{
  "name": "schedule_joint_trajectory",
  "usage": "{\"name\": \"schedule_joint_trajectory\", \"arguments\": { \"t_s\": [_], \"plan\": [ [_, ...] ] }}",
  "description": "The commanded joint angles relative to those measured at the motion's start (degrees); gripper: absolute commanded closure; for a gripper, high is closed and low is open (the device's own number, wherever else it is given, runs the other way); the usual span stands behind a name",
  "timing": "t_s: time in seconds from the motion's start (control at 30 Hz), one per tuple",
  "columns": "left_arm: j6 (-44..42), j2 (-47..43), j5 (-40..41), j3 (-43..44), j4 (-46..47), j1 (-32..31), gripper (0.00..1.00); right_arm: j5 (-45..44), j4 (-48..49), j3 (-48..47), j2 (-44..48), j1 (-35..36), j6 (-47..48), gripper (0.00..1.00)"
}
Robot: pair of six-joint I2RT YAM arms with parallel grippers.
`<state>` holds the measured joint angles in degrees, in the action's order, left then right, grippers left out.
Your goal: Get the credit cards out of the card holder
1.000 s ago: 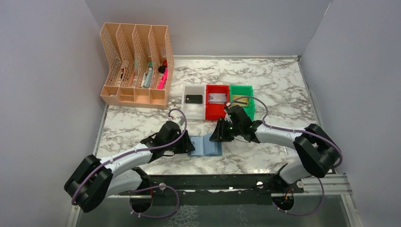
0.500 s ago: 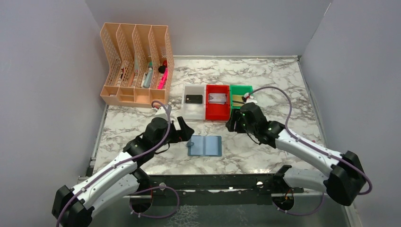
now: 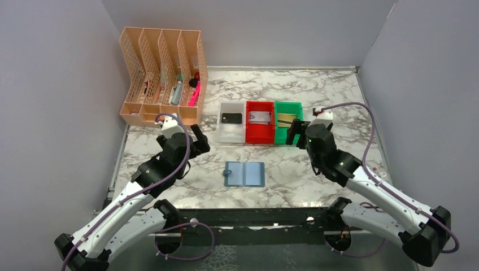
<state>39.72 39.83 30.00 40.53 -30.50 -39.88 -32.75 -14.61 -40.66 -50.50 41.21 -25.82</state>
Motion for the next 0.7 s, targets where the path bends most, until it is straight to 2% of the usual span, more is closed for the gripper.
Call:
{"name": "schedule_joint_trajectory", "arguments": {
  "t_s": [0.0, 0.07, 0.2, 0.47, 0.67],
  "plan": [
    [-1.58, 0.42, 13.51, 4.03, -9.07, -0.22, 0.01, -10.56, -0.55, -2.13, -3.44, -0.26, 2.01, 0.09],
    [-1.99, -0.07, 15.3, 4.36, -10.09, -0.2, 0.01, -7.15, 0.32, -2.41, -4.24, -2.88, 2.39, 0.08],
    [-2.67, -1.81, 16.32, 4.07, -10.38, -0.22, 0.01, 5.85, 1.9, -1.88, -3.54, -11.41, 2.01, 0.08],
    [-3.16, -2.28, 16.21, 2.17, -10.28, -0.2, 0.01, 17.89, 9.86, 4.15, 5.54, -11.94, 9.38, 0.08],
    [-5.53, -0.25, 16.3, 2.8, -9.67, -0.2, 0.01, 17.32, 9.79, 4.33, 7.92, -11.94, 10.79, 0.08]
  ]
}}
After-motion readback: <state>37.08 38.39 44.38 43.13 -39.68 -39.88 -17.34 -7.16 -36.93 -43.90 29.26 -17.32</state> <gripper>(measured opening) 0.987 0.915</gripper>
